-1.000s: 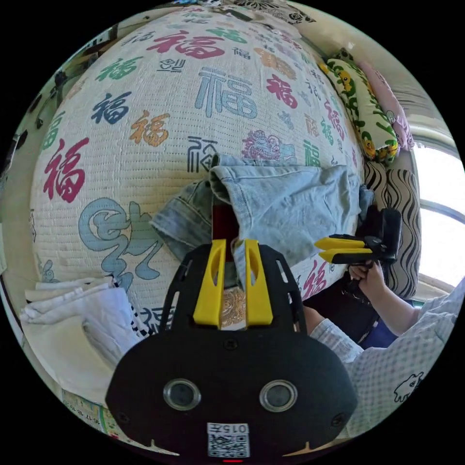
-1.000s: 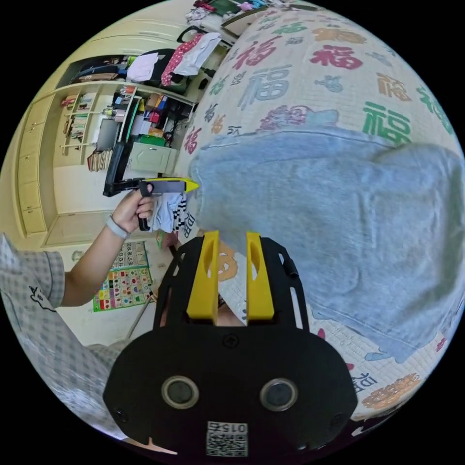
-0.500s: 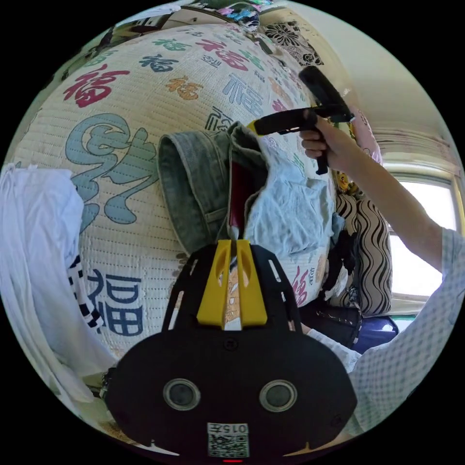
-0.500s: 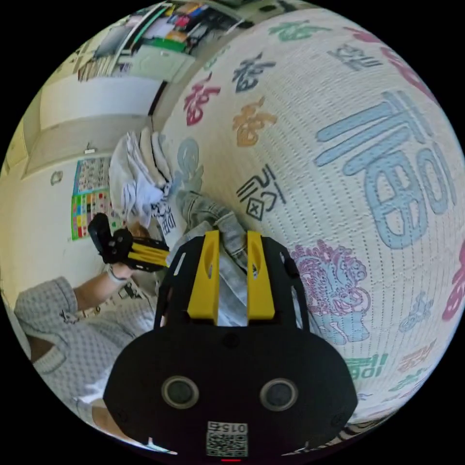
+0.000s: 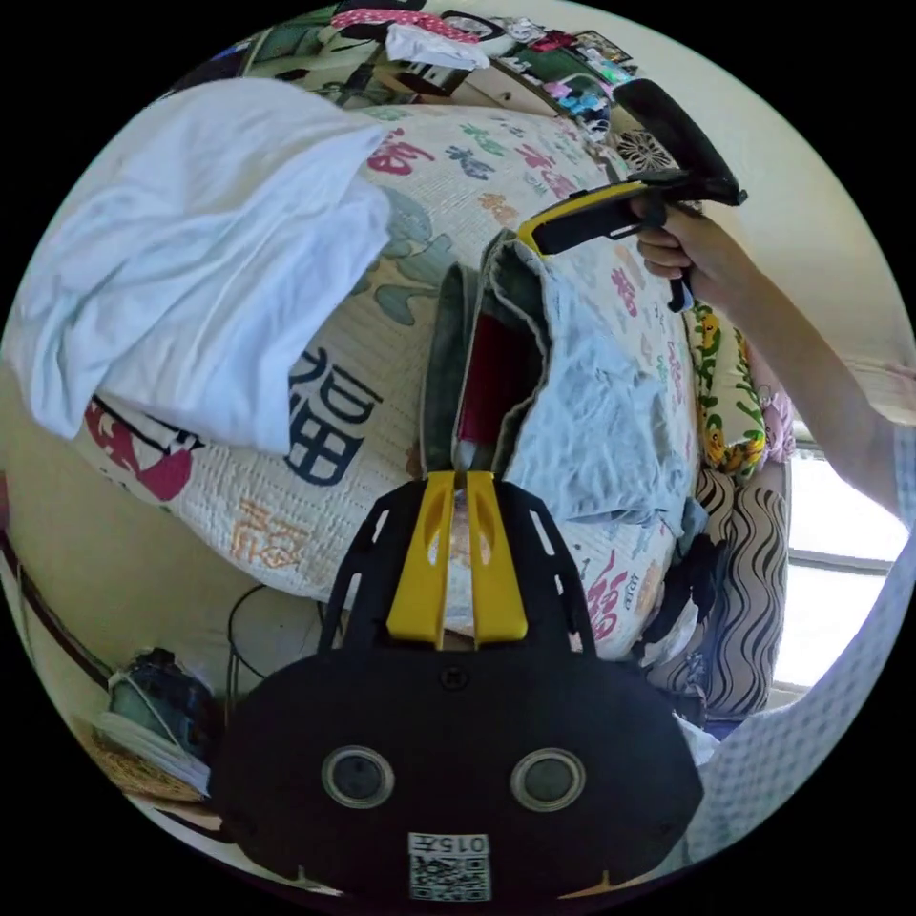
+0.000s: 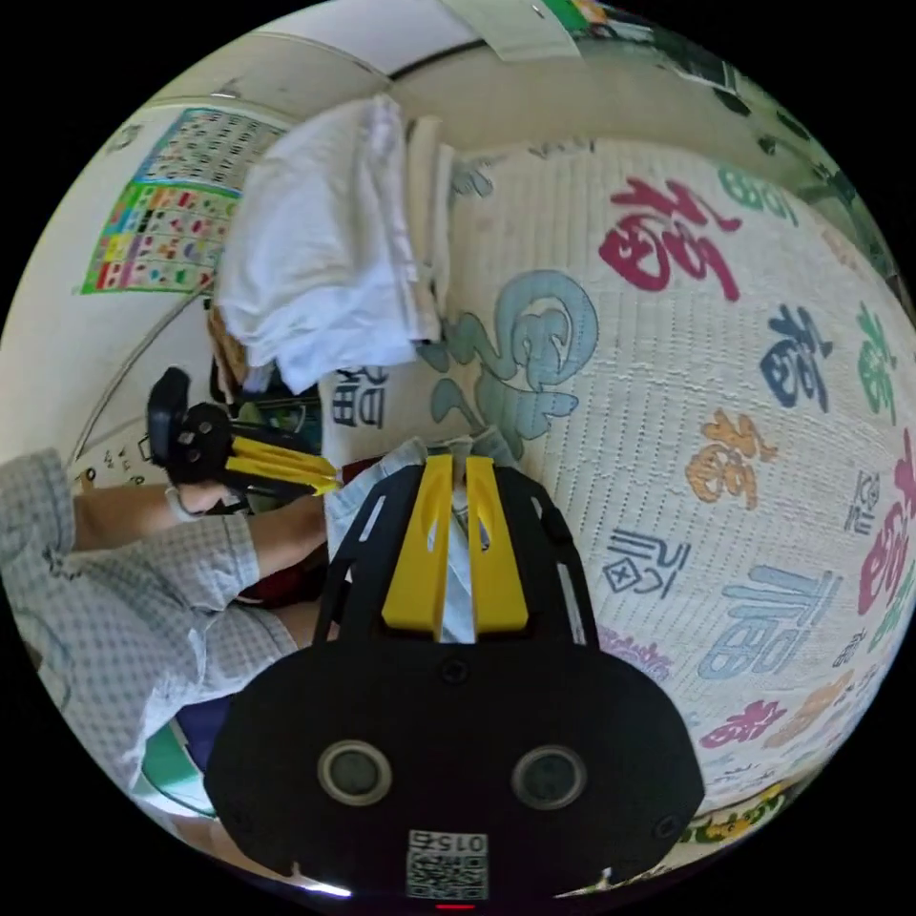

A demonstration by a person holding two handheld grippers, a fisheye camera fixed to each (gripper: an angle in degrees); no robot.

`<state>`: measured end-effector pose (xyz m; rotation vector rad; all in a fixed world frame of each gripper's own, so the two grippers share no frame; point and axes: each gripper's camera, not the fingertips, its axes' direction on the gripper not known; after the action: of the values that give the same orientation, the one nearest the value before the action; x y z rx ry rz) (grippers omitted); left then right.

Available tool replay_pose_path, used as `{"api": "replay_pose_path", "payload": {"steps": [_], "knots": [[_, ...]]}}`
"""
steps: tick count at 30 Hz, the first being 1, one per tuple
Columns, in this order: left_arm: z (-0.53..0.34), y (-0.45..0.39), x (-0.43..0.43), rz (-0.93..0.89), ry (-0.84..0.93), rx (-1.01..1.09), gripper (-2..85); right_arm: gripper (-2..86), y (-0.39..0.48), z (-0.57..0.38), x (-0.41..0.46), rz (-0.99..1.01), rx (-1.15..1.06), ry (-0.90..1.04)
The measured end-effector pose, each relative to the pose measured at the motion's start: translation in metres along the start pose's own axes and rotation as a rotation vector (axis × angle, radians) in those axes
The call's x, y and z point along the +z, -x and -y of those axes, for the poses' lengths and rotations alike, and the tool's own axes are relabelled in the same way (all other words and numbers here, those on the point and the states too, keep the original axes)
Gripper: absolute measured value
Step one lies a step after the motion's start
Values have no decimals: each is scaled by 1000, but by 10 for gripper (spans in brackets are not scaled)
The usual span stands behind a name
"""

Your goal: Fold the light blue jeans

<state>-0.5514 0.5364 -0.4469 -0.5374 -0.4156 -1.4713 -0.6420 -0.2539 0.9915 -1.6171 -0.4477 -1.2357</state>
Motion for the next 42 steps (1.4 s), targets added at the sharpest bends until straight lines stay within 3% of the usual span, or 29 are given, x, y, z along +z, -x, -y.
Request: {"api": "replay_pose_path", "payload": {"steps": [2, 4, 8, 14, 16, 18, 21, 24, 30, 35, 37, 39, 42], "knots": [[0, 0, 0, -60, -5, -34, 7, 49, -15, -14, -6, 76, 61, -82], [-4, -17, -9, 16, -28, 3, 14, 54, -23, -67, -33, 95, 110, -284], [0, -61, -17, 74, -71, 165, 44, 72, -33, -185, -44, 31, 292, -432], [38, -131, 49, -5, 25, 326, 72, 118, -48, -435, 66, 15, 951, -460], [48, -157, 82, -22, 86, 373, 72, 142, -50, -522, 133, 156, 1172, -496], [52, -175, 108, 9, 150, 397, 68, 155, -55, -563, 183, 255, 1258, -502], [57, -201, 141, 104, 187, 436, 36, 153, -72, -598, 257, 417, 1273, -528], [64, -228, 174, 172, 255, 478, -1, 64, -83, -607, 306, 590, 1126, -577], [67, -301, 224, 425, 286, 568, -7, 18, -60, -672, 352, 566, 1055, -741], [74, -349, 285, 516, 354, 548, 0, 56, -79, -680, 452, 582, 1067, -636], [79, -385, 304, 566, 370, 538, 24, 67, -67, -716, 472, 554, 1071, -807], [78, -426, 311, 538, 306, 593, 53, 69, -52, -756, 490, 509, 1115, -905], [79, -519, 341, 271, 272, 771, 61, 70, -25, -841, 530, 393, 1308, -1054]]}}
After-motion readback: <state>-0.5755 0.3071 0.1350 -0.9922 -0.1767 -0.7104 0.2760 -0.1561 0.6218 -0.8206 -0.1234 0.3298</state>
